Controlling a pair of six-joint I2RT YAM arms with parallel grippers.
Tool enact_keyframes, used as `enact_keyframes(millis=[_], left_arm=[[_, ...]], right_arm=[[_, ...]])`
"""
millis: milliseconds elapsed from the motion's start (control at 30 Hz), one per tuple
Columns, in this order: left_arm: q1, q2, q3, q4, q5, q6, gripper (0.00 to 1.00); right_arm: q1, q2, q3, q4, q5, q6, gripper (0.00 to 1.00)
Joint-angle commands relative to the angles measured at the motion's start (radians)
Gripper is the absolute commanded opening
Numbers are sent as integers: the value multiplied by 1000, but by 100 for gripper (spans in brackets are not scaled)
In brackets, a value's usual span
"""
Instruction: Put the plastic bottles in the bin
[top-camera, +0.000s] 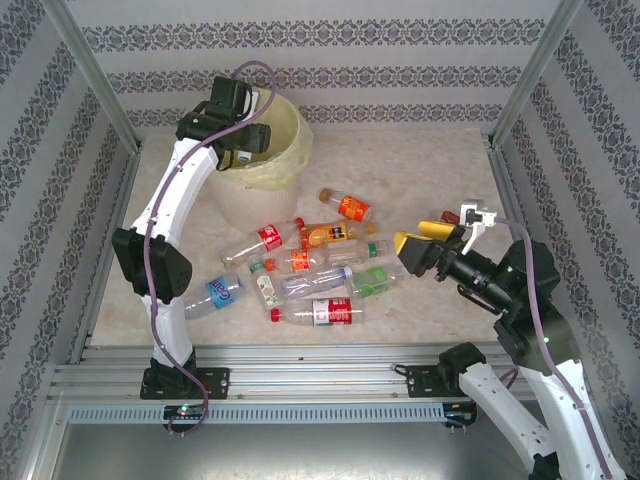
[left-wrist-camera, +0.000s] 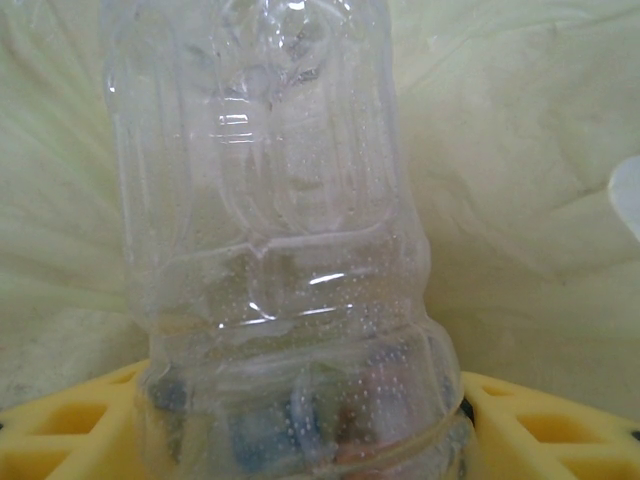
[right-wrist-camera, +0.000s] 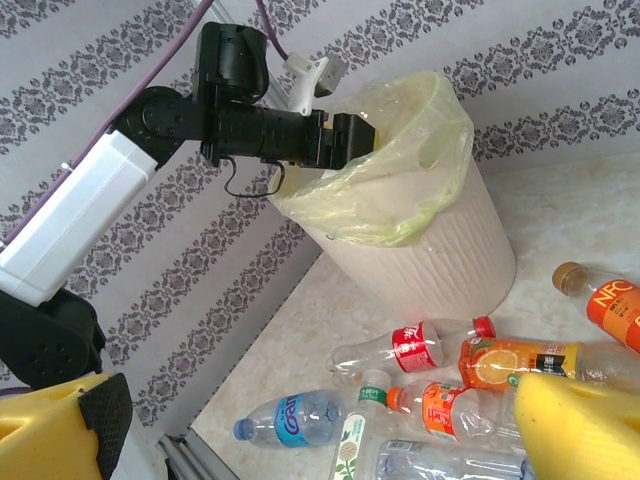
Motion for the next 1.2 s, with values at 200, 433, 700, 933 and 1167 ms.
enact_keyframes(millis=[200,433,700,933,1167], left_arm=[[9,-73,-8,-25,37,-34,88],[9,-127,-5,-13,57,-41,100],[7,-226,-32,29,197,-44,100],[-13,-431,-279,175,415,-85,100],[-103,-666,-644,390,620,-93,100]], right_arm=[[5,10,-8,9,-2,31,98],[6,25,-16,-3,6,36,98],[5,30,-25,-12,9,46,98],[5,37,-18,-142,126,34,98],[4,36,-56,-297,277,80,98]])
